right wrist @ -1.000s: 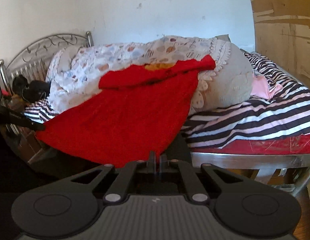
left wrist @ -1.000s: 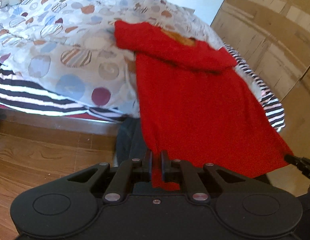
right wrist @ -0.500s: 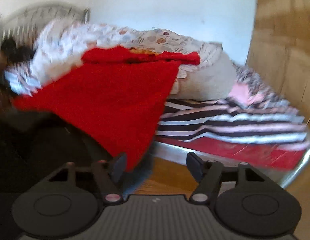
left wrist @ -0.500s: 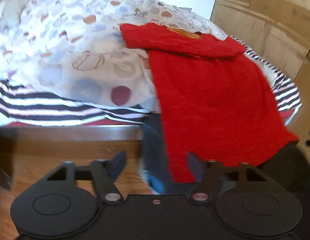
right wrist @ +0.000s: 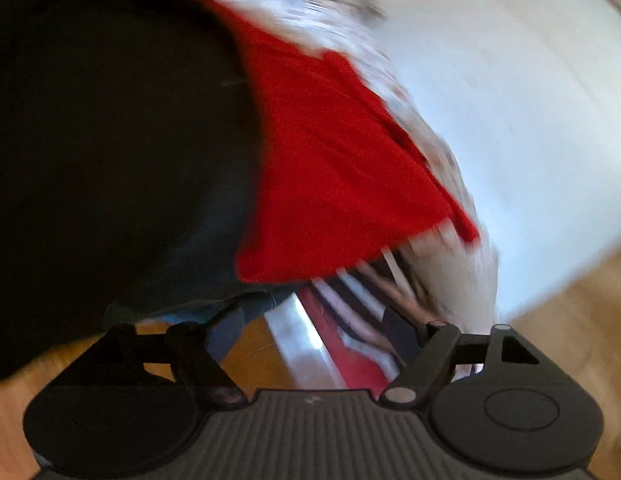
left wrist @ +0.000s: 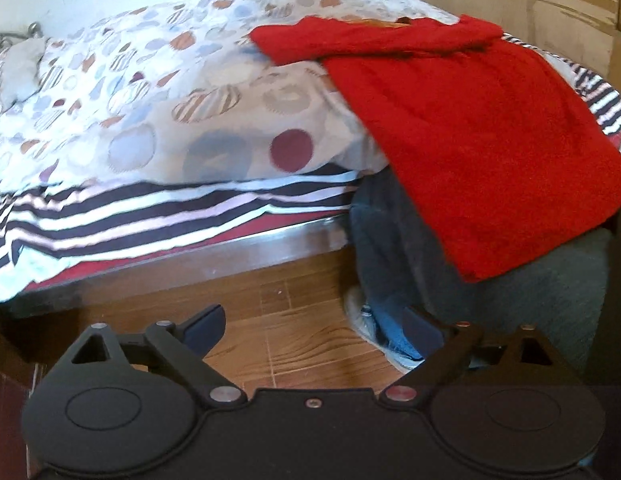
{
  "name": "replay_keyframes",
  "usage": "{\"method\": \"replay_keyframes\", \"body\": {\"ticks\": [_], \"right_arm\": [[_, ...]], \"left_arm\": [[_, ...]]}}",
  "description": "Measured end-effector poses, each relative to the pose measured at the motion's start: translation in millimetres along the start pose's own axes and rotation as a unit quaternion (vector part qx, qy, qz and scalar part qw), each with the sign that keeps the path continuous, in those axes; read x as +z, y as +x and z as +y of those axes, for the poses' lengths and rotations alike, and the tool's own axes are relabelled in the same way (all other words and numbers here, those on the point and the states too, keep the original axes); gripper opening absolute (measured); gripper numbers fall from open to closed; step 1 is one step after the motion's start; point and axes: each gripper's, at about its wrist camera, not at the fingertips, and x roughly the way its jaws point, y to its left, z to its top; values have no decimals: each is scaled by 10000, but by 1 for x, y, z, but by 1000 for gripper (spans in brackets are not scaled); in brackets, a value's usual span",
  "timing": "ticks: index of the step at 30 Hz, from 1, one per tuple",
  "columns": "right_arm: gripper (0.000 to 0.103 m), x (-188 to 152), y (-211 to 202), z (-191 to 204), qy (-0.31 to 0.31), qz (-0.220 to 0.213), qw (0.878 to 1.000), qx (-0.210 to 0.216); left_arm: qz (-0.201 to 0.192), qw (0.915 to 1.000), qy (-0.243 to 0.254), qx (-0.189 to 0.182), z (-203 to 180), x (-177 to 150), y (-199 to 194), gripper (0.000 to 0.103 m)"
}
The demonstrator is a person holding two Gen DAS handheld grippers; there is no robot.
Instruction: Fold small clothes
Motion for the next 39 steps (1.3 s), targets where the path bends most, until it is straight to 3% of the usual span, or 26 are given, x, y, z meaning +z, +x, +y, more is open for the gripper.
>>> {"method": "replay_keyframes", "body": {"ticks": [3, 5, 7, 10, 13, 15, 17, 18, 19, 21, 24, 27, 29, 31, 33, 34, 35, 37, 39], "right_arm": [[73, 5, 1, 16, -581, -336, 9972, -322], [53, 8, -1, 18, -731, -480, 9953, -426], [24, 12, -3, 18, -824, -567, 9940, -443], [14, 18, -7, 9, -723, -655, 9948, -275], [11, 25, -12, -9, -260, -620, 9977, -44], [10, 29, -15, -22, 46, -593, 9982, -23], [10, 33, -19, -29, 189, -590, 9980, -85], [9, 34, -19, -32, 235, -586, 9979, -108], [9, 37, -18, -33, 269, -579, 9979, -116], [9, 39, -18, -35, 316, -563, 9978, -118], [9, 41, -17, -32, 299, -534, 9981, -100], [9, 42, -16, -30, 304, -492, 9983, -72], [9, 47, -17, -33, 311, -466, 9984, -61], [9, 48, -14, -36, 326, -447, 9985, -62], [9, 50, -13, -37, 355, -441, 9984, -54], [9, 51, -13, -36, 364, -445, 9983, -51], [9, 52, -11, -37, 362, -457, 9983, -51], [9, 52, -10, -35, 360, -484, 9982, -63], [8, 50, -14, -35, 345, -497, 9982, -35]], "left_arm": [[-47, 10000, -64, 35, 3, -5, -2, 97], [-123, 9999, -2, 25, 2, -7, -5, 98], [-196, 9997, 143, -24, 0, -8, -6, 100], [-303, 9987, 378, -175, -8, -6, -6, 101], [-545, 9941, 897, -257, -21, -3, -9, 102], [-645, 9869, 1463, -224, -32, -4, -9, 102], [-764, 9718, 2231, -85, -44, -9, -7, 102], [-885, 9600, 2655, 15, -52, -14, -7, 102], [-1059, 9425, 3167, 102, -59, -20, -6, 102], [-1338, 9161, 3773, 204, -69, -27, -3, 101], [-1753, 8848, 4312, 214, -76, -29, 1, 101], [-2192, 8414, 4919, 446, -77, -33, 6, 95], [-2392, 8048, 5410, 478, -79, -37, 10, 91], [-2637, 7500, 6042, 538, -82, -48, 16, 88], [-2847, 7035, 6482, 624, -83, -59, 20, 82], [-2928, 6853, 6637, 644, -81, -63, 22, 80], [-2975, 6728, 6743, 648, -79, -65, 24, 75], [-2942, 6572, 6914, 588, -75, -67, 27, 60], [-2897, 6392, 7104, 534, -74, -72, 29, 40]]}}
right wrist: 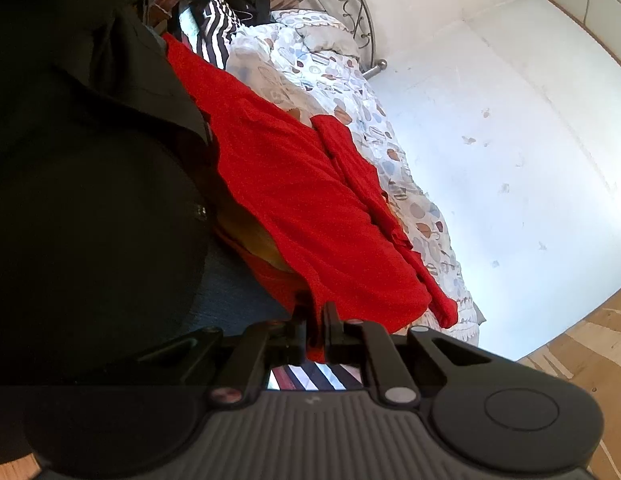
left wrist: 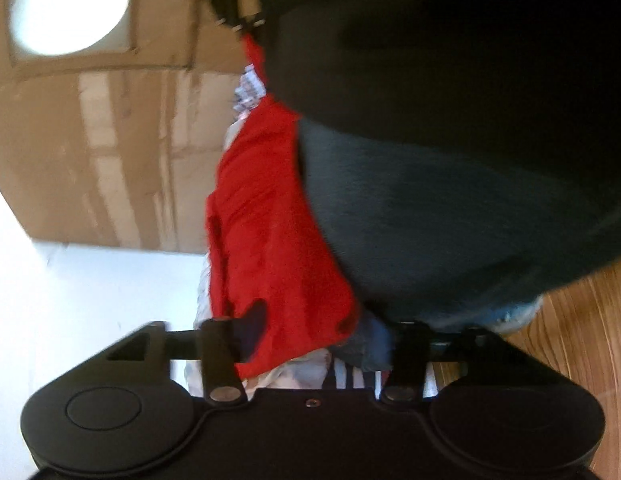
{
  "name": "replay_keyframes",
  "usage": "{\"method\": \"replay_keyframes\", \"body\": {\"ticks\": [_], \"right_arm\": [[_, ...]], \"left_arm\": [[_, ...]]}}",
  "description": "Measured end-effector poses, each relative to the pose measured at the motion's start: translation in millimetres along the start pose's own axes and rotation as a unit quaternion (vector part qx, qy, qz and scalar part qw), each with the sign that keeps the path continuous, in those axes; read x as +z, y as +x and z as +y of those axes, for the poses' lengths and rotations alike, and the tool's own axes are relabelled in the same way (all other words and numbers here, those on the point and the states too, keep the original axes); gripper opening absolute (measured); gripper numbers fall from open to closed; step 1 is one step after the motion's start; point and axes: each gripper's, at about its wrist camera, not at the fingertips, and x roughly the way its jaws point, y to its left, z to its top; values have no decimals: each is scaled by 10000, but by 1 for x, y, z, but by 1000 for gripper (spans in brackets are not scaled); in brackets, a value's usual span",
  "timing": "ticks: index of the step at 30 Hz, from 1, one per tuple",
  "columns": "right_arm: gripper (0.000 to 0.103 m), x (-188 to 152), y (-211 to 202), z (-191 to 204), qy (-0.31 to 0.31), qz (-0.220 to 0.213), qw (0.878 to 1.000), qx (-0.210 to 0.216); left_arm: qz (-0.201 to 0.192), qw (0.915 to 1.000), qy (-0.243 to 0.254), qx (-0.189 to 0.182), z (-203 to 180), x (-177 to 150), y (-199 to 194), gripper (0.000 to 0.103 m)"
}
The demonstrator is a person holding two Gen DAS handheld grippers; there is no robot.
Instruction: Fold small clothes
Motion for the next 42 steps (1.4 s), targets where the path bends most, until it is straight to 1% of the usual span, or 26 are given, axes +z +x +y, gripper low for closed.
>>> {"method": "replay_keyframes", "body": {"ticks": [1, 2, 3, 5, 10, 11, 13, 14, 15, 16, 17, 18, 20, 21, 22, 24, 25, 26, 28, 29, 31, 33, 34, 38, 40, 42], "right_arm": [[7, 0, 1, 0, -6, -8, 10000, 13], [7, -1, 0, 0, 19, -18, 10000, 25], [7, 0, 0, -2, 95, -26, 9999, 52], [6, 1, 0, -6, 277, -41, 9996, 103], [5, 6, -1, -23, 752, 34, 9968, 265], [5, 7, -1, -29, 970, 26, 9948, 309], [5, 9, -3, -42, 1464, -19, 9885, 378], [5, 9, -4, -49, 1699, -49, 9847, 391], [5, 8, -5, -57, 1946, -85, 9800, 404], [5, 8, -5, -64, 2187, -124, 9748, 418], [5, 7, -6, -72, 2441, -162, 9687, 430], [5, 6, -7, -79, 2681, -200, 9622, 442], [5, 4, -9, -95, 3233, -310, 9447, 455], [5, 3, -12, -102, 3495, -376, 9351, 438], [5, 2, -16, -108, 3719, -450, 9263, 409], [5, 3, -20, -122, 4097, -627, 9094, 340], [5, 3, -22, -129, 4252, -718, 9018, 279], [5, 3, -27, -134, 4396, -818, 8942, 194], [5, 2, -37, -143, 4558, -978, 8847, 41], [5, 2, -40, -146, 4590, -1051, 8822, -33], [4, 4, -50, -148, 4628, -1185, 8783, -173], [4, 8, -60, -149, 4637, -1311, 8758, -277], [4, 9, -64, -149, 4634, -1357, 8752, -314], [4, 14, -81, -147, 4682, -1509, 8699, -364], [4, 15, -85, -147, 4716, -1516, 8680, -337], [4, 13, -82, -149, 4848, -1515, 8609, -277]], "left_arm": [[-29, 9999, 99, -60, -2, -1, 0, 35], [-66, 9998, 110, -124, -2, -1, -3, 23], [-123, 9997, 51, -188, -1, -3, -3, 16], [-236, 9995, -142, -170, 7, -7, -6, 9], [-168, 9957, -909, -86, 34, -11, -10, 7], [-109, 9928, -1193, -49, 43, -10, -11, 7], [68, 9825, -1860, -30, 61, -10, -12, 7], [147, 9756, -2190, 10, 71, -11, -11, 7], [209, 9668, -2547, 46, 82, -12, -10, 7], [268, 9560, -2919, 117, 93, -13, -9, 7], [299, 9478, -3171, 177, 101, -15, -7, 7], [327, 9376, -3454, 229, 110, -15, -6, 7], [346, 9087, -4151, 282, 127, -20, -7, 7], [339, 8901, -4534, 327, 136, -23, -8, 7], [311, 8636, -5016, 395, 148, -27, -9, 7], [186, 8214, -5670, 583, 162, -31, -15, 6], [80, 8015, -5933, 747, 170, -32, -20, 6], [-12, 7877, -6094, 896, 177, -32, -24, 6], [-218, 7607, -6367, 1243, 189, -31, -35, 6], [-301, 7519, -6442, 1374, 194, -27, -41, 6], [-422, 7372, -6555, 1583, 199, -21, -53, 6], [-481, 7253, -6651, 1709, 204, -14, -54, 6], [-498, 7213, -6672, 1790, 205, -11, -57, 6], [-592, 7125, -6700, 2000, 204, 1, -75, 6], [-628, 7049, -6758, 2061, 205, 5, -81, 6], [-628, 6985, -6829, 2044, 205, 6, -82, 6]]}}
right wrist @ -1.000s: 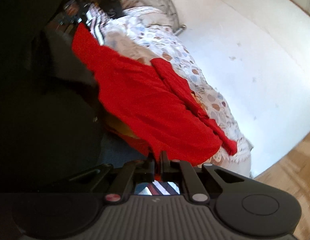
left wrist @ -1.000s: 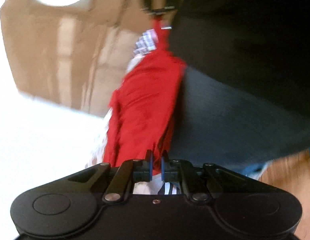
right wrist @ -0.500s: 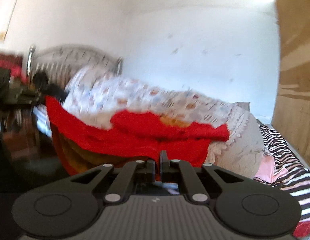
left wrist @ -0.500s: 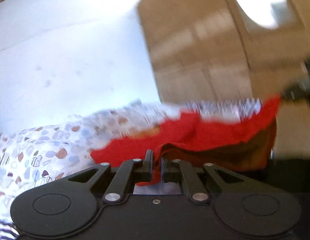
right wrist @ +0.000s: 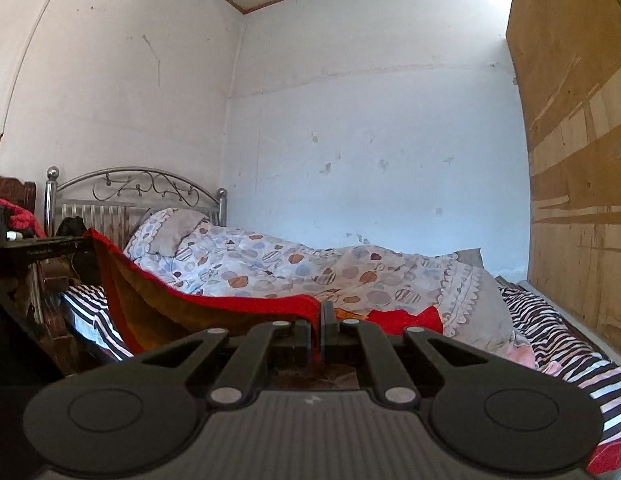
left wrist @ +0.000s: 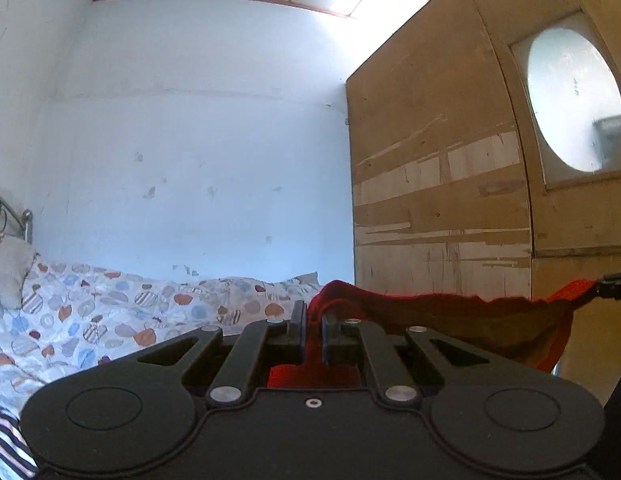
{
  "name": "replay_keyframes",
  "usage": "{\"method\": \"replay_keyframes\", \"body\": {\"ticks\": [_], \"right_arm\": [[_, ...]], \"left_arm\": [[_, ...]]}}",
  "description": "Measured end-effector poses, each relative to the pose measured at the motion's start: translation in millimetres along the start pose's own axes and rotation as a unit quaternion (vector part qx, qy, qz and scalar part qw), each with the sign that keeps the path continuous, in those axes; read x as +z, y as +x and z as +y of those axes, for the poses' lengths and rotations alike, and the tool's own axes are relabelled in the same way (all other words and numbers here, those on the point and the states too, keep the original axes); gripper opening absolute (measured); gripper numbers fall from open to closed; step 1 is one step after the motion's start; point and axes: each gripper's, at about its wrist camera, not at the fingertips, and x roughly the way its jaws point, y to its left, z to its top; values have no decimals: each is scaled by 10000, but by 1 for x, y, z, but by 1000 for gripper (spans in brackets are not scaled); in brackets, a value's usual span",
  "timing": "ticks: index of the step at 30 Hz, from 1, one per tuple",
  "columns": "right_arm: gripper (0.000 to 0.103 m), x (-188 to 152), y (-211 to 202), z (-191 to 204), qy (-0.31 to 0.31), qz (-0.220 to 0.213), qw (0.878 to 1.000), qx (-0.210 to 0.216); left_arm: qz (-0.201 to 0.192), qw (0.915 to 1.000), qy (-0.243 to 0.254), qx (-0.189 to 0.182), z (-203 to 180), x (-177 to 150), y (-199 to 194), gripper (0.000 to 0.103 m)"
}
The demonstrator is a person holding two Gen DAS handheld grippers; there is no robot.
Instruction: Fold small clothes
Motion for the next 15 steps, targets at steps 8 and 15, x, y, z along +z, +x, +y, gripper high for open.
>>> {"method": "replay_keyframes", "body": {"ticks": [8, 15], "right_arm": [[5, 38, 60, -45, 652, 110, 9976, 210], [5, 82, 154, -91, 822, 307, 9961, 46]], "left_arm": [[270, 9968, -738, -149, 29, 18, 50, 6], [424, 9887, -1428, -173, 73, 55, 134, 6]]}}
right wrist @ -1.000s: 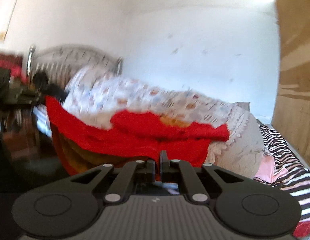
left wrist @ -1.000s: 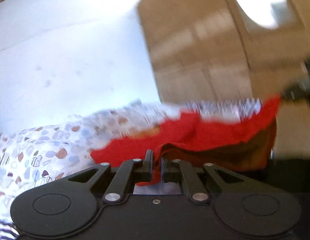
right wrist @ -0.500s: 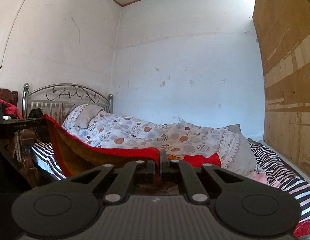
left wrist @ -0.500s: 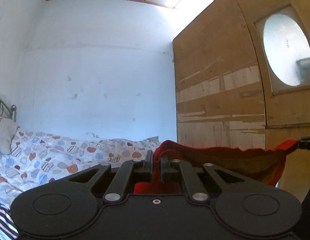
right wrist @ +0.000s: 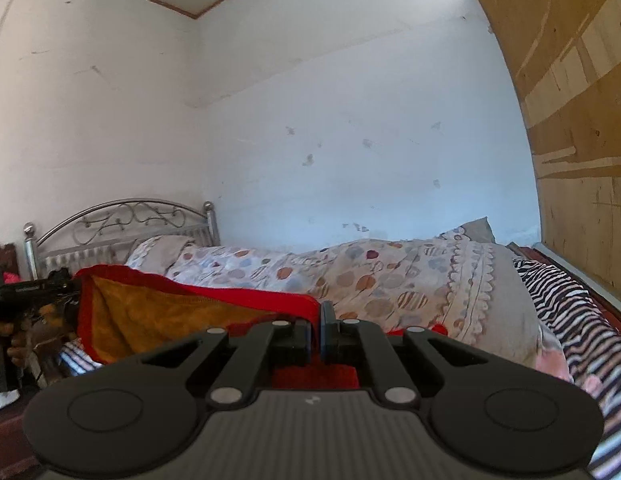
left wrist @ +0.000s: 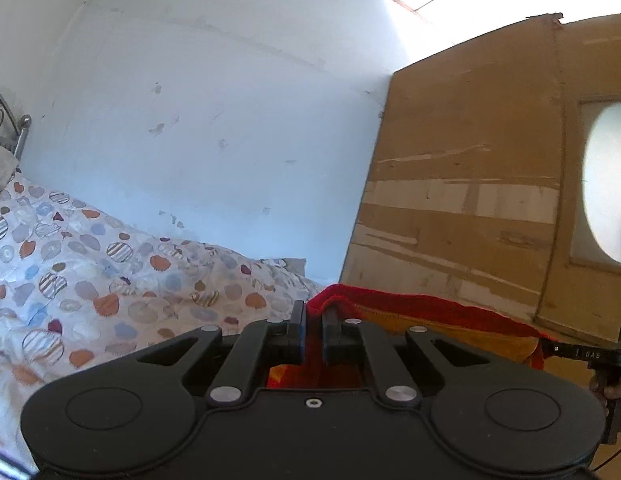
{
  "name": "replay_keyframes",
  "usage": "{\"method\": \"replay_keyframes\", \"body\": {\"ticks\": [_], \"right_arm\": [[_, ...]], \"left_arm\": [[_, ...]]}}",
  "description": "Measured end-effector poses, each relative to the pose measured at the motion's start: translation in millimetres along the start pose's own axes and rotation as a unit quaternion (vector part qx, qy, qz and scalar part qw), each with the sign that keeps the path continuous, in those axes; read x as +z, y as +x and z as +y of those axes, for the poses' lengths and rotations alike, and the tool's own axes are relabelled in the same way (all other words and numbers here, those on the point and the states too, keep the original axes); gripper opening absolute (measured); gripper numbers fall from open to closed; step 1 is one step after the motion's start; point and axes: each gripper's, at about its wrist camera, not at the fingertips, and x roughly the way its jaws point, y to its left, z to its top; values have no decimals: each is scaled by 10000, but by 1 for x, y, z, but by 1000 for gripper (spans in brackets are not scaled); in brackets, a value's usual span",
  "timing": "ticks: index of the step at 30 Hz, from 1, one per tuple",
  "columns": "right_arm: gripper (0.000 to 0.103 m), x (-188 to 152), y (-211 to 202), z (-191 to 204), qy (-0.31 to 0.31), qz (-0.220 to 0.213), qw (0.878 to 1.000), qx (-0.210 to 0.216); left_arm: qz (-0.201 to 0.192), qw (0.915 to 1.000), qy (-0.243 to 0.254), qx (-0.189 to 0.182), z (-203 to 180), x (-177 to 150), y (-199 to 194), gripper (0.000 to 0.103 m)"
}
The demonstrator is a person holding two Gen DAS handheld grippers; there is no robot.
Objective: Fold small clothes
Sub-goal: 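Lower the held red sweater onto the duvet with both tools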
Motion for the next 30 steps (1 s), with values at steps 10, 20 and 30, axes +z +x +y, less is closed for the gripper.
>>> {"method": "replay_keyframes", "body": {"ticks": [10, 20, 30], "right_arm": [[5, 17, 177, -70, -116, 943, 9947, -402], [6, -45, 313, -143, 737, 2077, 9735, -604], [56, -64, 320, -167, 748, 2058, 9735, -659]], "left_arm": [[639, 9945, -538, 626, 72, 24, 162, 6], [1453, 9784, -1057, 1021, 147, -33, 289, 6], [1672, 9667, -1522, 1198, 187, -75, 315, 53]]}}
